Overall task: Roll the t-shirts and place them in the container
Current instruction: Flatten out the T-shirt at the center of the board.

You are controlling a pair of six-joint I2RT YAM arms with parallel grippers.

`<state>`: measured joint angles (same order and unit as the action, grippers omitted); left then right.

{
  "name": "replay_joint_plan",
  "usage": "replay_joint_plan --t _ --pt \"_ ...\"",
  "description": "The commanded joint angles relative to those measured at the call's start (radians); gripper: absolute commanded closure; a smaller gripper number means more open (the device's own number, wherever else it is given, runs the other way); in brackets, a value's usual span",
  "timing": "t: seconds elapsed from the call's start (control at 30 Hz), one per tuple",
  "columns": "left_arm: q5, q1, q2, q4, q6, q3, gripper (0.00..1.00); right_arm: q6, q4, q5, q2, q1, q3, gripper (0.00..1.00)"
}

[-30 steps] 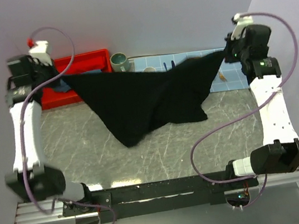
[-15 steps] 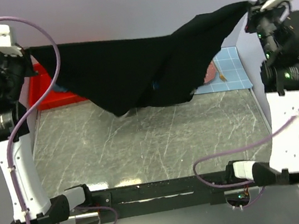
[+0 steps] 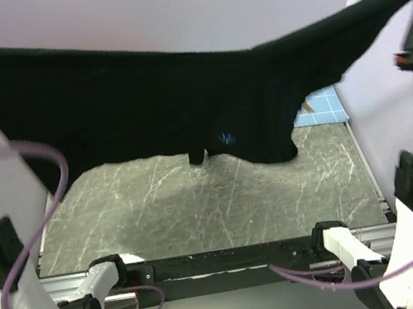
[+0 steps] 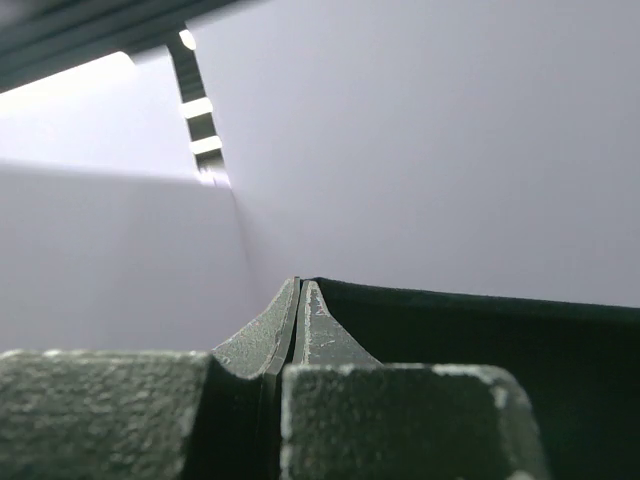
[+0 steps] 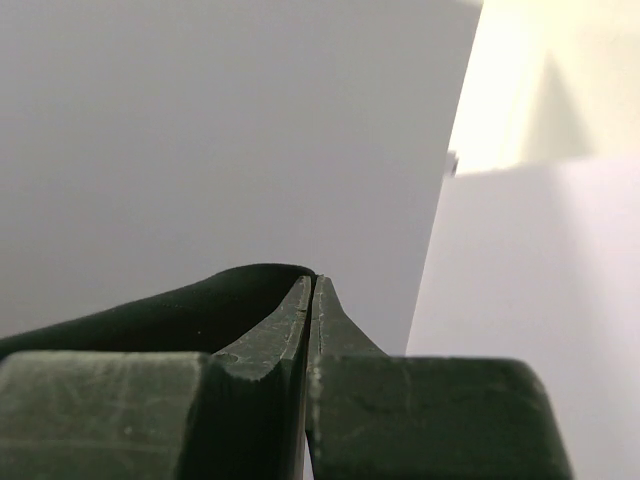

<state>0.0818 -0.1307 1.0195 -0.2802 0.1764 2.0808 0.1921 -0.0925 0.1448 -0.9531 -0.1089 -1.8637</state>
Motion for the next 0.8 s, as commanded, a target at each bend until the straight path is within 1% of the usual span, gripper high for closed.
replay_joint_plan --t 0.0,0.17,0.33,0.43,0.53,0.57,0.6,0.63,0.67,0.7,0.73,0.77 --pt "-0.047 -0.007 -0.038 0.108 0.032 0.038 0.99 0.000 0.137 -0.014 0.034 -0.009 -0.100 1.00" --pt "-0.048 -0.009 -0.090 0.142 0.035 0.028 0.99 0.020 0.169 -0.039 0.057 -0.009 -0.163 1.00" --pt "-0.039 -0.009 -0.076 0.144 0.047 0.062 0.99 0.032 0.211 -0.074 0.025 -0.008 -0.248 1.00" --pt "-0.040 -0.007 -0.079 0.154 0.070 -0.002 0.99 0.027 0.211 -0.090 -0.010 -0.008 -0.272 1.00" --pt "-0.031 -0.007 -0.065 0.133 0.121 -0.079 0.99 0.017 0.195 -0.091 -0.048 -0.008 -0.261 1.00" --pt "-0.025 -0.009 -0.062 0.107 0.133 -0.108 0.99 0.009 0.189 -0.091 -0.053 -0.008 -0.224 1.00" --pt "0.002 -0.007 -0.061 0.093 0.144 -0.179 0.99 0.007 0.192 -0.068 -0.056 -0.008 -0.192 1.00" --pt "0.021 -0.009 -0.059 0.070 0.159 -0.215 0.99 -0.002 0.198 -0.060 -0.056 -0.009 -0.155 1.00" --pt "0.050 -0.009 -0.059 0.052 0.166 -0.255 0.99 -0.022 0.198 -0.048 -0.059 -0.008 -0.079 1.00" --pt "0.071 -0.007 -0.061 0.018 0.170 -0.340 0.99 -0.025 0.189 -0.013 -0.061 -0.008 -0.037 1.00" --pt "0.134 -0.009 -0.062 0.001 0.166 -0.382 0.99 -0.029 0.182 0.008 -0.061 -0.006 0.006 1.00" --pt "0.162 -0.009 -0.061 -0.014 0.161 -0.424 0.99 -0.031 0.171 0.031 -0.059 -0.008 0.096 1.00"
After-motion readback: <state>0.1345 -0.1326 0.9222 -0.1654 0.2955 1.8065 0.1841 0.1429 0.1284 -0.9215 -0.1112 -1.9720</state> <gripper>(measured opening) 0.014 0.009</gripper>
